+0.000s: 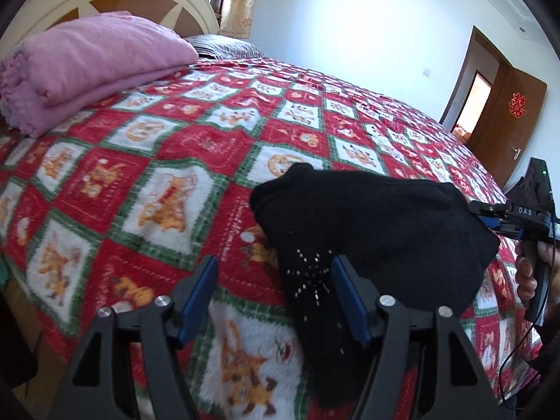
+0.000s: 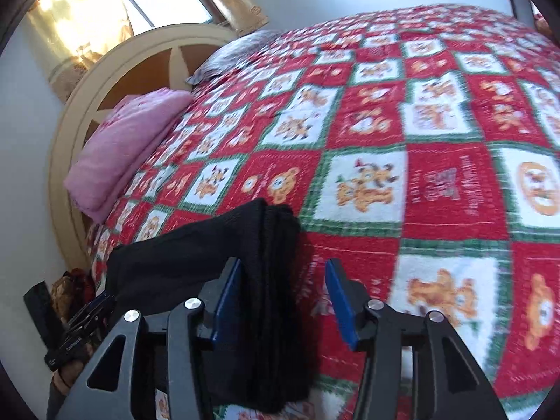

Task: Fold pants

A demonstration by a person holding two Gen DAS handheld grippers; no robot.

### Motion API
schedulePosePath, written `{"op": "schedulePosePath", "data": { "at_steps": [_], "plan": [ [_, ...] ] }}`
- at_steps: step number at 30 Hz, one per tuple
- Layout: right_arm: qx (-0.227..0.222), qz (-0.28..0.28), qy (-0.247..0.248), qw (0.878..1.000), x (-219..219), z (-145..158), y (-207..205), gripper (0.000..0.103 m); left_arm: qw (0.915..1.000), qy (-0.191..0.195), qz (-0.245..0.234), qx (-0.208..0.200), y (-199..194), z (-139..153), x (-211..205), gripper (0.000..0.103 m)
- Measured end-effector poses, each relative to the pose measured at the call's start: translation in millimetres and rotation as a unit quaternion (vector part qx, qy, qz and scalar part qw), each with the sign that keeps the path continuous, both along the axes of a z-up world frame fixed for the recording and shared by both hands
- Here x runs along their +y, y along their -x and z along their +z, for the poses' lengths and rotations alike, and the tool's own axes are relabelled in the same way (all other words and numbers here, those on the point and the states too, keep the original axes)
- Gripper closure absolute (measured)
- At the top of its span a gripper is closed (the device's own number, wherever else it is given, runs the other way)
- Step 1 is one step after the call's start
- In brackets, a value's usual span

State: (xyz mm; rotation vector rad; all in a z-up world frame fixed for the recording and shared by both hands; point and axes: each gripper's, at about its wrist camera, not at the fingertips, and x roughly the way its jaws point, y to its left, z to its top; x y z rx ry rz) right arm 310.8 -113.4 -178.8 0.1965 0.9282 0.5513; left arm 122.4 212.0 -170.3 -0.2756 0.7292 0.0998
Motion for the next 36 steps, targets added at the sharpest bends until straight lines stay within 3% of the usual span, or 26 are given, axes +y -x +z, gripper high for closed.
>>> {"op": "schedulePosePath", "data": {
  "at_steps": [4, 8, 12, 18, 25, 36],
  "plan": [
    [-0.027, -0.023, 0.060, 0.998, -12, 24, 39, 0.049, 0.9998, 0.000, -0.002, -0.021, 21, 27, -6, 0.024],
    [-0.093, -0.021, 0.097, 0.991, -20, 57, 101, 0.042, 0.9981, -0.008, 0.005, -0.061, 45, 55, -15, 0.007],
    [-0.137, -0.016, 0.096, 0.986, -23, 79, 150, 0.040, 0.9958, -0.011, -0.005, -0.091, 64, 76, -27, 0.006],
    [-0.163, -0.004, 0.080, 0.983, -20, 99, 188, 0.040, 0.9934, -0.007, -0.015, -0.114, 72, 90, -37, 0.006],
    [-0.186, -0.012, 0.064, 0.980, -22, 113, 206, 0.040, 0.9920, -0.009, -0.017, -0.125, 78, 97, -40, 0.006],
    [-0.189, 0.001, 0.066, 0.980, -15, 110, 218, 0.040, 0.9919, -0.012, -0.025, -0.124, 79, 96, -48, 0.006]
  ]
}}
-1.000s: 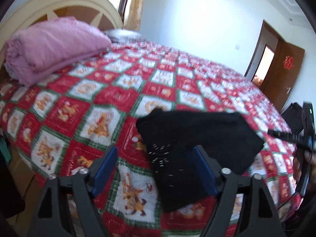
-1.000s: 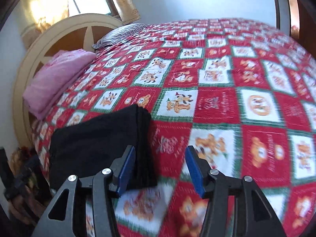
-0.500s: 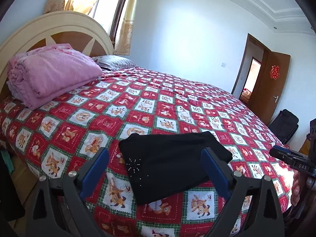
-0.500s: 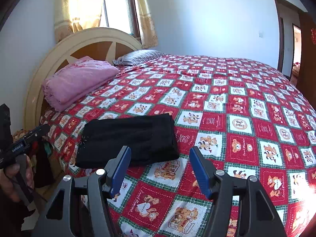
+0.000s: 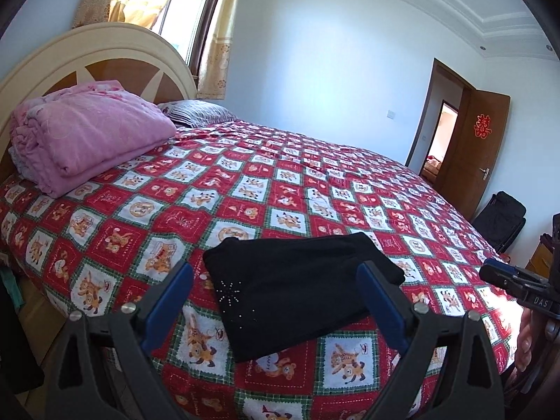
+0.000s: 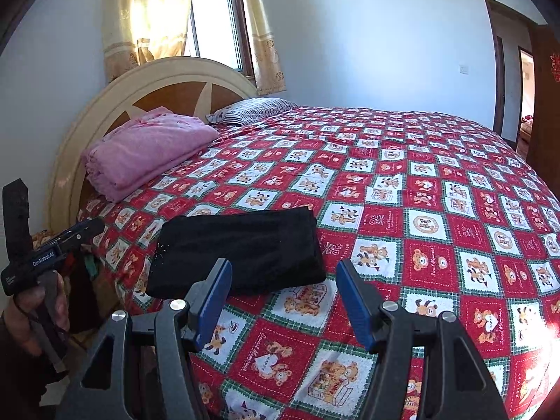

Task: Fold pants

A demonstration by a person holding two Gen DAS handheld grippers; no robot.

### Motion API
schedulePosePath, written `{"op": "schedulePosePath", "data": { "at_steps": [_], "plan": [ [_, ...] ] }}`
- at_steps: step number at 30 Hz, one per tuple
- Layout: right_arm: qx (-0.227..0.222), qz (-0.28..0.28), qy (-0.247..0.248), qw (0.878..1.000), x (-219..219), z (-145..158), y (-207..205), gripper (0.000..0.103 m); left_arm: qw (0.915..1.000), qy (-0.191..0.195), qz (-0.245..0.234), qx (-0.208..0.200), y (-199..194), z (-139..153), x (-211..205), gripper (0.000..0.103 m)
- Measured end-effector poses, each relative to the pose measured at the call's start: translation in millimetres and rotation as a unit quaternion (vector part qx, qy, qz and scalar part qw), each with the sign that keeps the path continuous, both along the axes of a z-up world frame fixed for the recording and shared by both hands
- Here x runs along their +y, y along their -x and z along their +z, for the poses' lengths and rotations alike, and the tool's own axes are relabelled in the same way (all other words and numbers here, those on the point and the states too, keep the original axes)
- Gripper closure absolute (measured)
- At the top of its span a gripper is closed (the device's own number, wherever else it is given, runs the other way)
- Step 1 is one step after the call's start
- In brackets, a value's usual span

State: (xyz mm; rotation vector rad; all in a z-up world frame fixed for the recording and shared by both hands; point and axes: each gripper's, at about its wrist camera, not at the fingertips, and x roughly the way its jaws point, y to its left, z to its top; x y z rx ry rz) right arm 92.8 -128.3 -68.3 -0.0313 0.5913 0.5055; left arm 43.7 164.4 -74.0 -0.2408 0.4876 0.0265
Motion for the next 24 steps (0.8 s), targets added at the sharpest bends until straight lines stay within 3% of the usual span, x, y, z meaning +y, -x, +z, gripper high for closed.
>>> {"op": "schedulePosePath", "data": {
  "at_steps": [24],
  "plan": [
    [-0.002, 0.004, -0.001, 1.000, 1.3, -2.4, 2.3, 0.039, 0.9999, -0.013, -0.002, 0.000, 0.9, 1.9, -3.1, 0.006]
  ]
}}
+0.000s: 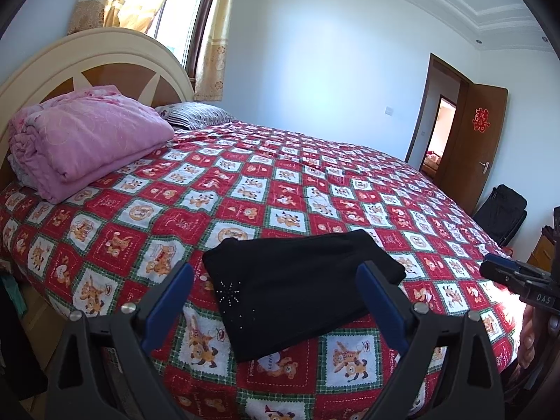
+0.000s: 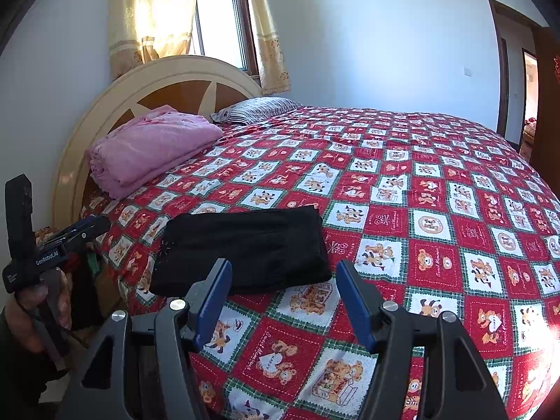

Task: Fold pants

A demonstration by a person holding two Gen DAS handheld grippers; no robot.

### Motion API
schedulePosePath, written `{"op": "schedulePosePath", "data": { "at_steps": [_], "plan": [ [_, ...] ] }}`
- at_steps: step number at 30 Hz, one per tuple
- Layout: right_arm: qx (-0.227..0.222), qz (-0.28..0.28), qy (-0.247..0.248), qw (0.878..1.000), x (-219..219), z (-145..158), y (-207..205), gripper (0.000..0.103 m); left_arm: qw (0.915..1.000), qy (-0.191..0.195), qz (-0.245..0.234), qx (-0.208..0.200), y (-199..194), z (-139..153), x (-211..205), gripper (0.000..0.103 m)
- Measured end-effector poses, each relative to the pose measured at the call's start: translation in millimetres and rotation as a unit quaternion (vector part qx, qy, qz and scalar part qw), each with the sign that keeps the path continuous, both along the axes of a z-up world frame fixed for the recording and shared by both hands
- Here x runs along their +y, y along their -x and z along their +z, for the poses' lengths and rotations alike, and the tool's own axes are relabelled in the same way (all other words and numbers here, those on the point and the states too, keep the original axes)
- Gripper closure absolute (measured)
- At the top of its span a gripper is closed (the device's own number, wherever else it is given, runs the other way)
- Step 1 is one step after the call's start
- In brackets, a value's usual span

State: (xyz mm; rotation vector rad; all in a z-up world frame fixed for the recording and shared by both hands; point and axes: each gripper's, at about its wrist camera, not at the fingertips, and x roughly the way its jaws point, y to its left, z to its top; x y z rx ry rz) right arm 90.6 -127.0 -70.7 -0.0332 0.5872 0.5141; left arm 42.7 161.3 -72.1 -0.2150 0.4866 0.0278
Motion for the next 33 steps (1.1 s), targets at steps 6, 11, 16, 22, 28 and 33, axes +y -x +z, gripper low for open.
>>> {"op": "schedulePosePath", "data": {
  "at_steps": [6, 11, 16, 22, 28, 33],
  "plan": [
    [-0.001, -0.001, 0.000, 1.000, 1, 0, 0, 0.039, 1.0000, -0.008, -0.001, 0.003, -2, 1, -1, 0.000],
    [-0.004, -0.001, 0.002, 1.000, 2, 0, 1, 0.039, 0.9999, -0.013, 0.001, 0.009, -4, 2, 1, 0.000],
    [-0.007, -0.002, 0.004, 1.000, 2, 0, 2, 0.039, 0.9997, -0.021, 0.012, -0.002, -1, 7, 1, 0.000],
    [-0.009, 0.000, 0.011, 1.000, 5, -1, 3, 0.039, 0.9990, -0.030, 0.031, 0.003, -2, 9, 1, 0.000],
    [-0.007, 0.004, 0.018, 1.000, 10, -4, 3, 0.039, 0.9987, -0.033, 0.034, 0.018, -6, 3, 3, 0.000],
    [-0.006, 0.006, 0.020, 1.000, 12, -5, 3, 0.039, 0.9990, -0.029, 0.030, 0.018, -5, 0, 4, 0.000]
  ]
}}
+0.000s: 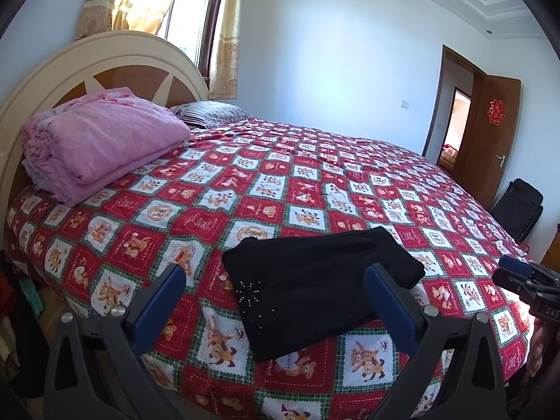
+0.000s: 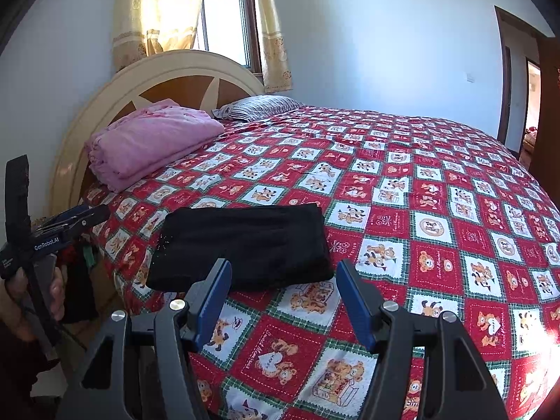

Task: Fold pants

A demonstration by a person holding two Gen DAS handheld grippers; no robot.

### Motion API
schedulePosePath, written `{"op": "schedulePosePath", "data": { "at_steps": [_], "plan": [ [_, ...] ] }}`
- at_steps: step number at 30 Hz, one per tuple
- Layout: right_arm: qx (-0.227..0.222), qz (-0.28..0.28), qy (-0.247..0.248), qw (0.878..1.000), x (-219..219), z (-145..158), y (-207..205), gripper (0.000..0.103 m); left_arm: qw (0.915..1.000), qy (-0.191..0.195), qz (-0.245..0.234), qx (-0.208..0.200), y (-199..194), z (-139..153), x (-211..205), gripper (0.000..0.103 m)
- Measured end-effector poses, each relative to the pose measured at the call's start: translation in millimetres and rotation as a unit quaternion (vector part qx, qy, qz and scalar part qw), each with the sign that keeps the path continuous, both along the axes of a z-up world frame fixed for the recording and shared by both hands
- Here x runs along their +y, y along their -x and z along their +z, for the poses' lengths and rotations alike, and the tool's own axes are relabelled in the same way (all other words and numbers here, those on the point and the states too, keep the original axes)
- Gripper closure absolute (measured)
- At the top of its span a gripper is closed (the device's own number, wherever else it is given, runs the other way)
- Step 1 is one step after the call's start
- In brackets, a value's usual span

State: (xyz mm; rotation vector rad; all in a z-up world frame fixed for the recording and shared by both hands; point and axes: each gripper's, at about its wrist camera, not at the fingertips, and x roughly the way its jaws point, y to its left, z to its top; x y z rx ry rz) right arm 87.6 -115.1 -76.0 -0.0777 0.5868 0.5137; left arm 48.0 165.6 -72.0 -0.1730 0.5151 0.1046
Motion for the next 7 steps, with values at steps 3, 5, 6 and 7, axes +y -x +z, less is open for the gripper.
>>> {"op": "schedulePosePath", "data": {
  "at_steps": [3, 5, 6, 7],
  "plan": [
    [0.001, 0.000, 0.000, 1.000, 0.7, -1.1, -0.1, 0.039, 1.0000, -0.006, 0.003, -0.004, 0.7, -0.3, -1.2, 0.000],
    [0.001, -0.001, 0.001, 1.000, 1.3, -1.6, 0.3, 0.039, 1.0000, -0.003, 0.003, -0.007, 1.1, 0.0, -0.5, 0.000],
    [0.001, -0.001, 0.001, 1.000, 1.5, -1.8, 0.4, 0.039, 1.0000, -0.003, 0.000, -0.006, 0.7, 0.1, -0.6, 0.000],
    [0.001, -0.001, 0.001, 1.000, 1.5, -1.7, 0.6, 0.039, 1.0000, -0.003, -0.004, -0.006, 0.4, 0.0, -0.9, 0.000]
  ]
}}
